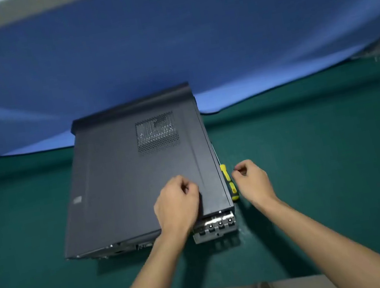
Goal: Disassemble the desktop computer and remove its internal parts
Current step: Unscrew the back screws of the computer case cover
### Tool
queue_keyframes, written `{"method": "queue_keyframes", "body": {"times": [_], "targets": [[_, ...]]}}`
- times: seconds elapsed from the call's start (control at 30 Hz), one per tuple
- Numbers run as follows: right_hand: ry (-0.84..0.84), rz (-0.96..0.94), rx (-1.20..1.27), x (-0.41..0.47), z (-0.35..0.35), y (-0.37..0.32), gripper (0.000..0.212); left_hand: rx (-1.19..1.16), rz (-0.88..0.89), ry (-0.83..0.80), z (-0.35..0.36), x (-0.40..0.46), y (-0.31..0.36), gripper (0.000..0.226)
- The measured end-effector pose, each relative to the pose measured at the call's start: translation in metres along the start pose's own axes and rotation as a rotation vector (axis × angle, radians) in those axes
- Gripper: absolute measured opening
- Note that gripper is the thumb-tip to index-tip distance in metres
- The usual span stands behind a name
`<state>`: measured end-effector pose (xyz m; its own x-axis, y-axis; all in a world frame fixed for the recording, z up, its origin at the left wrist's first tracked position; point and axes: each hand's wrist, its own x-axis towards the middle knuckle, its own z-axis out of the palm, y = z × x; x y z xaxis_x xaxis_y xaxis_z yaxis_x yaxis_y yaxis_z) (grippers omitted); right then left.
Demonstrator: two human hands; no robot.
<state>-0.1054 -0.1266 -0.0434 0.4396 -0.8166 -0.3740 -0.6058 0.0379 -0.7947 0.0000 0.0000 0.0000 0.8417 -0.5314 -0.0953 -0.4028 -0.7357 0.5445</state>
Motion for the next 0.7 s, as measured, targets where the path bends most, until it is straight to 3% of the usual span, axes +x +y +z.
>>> {"method": "queue_keyframes", "body": {"times": [0.23,0.5,0.7], "targets": [[-0.12,0.144,-0.182,0.022,0.03,0.025,0.041,0.148,0.243,0.145,0.01,-0.012,-0.004,0.023],[-0.192,0.195,-0.3,0.049,0.042,0.037,0.022,0.215,0.319,0.209,0.014,-0.009,-0.005,0.02],[-0.383,0.414,0.092,0.022,0.01,0.037,0.009,0.232,0.329,0.2,0.014,-0.01,-0.006,0.019]]}}
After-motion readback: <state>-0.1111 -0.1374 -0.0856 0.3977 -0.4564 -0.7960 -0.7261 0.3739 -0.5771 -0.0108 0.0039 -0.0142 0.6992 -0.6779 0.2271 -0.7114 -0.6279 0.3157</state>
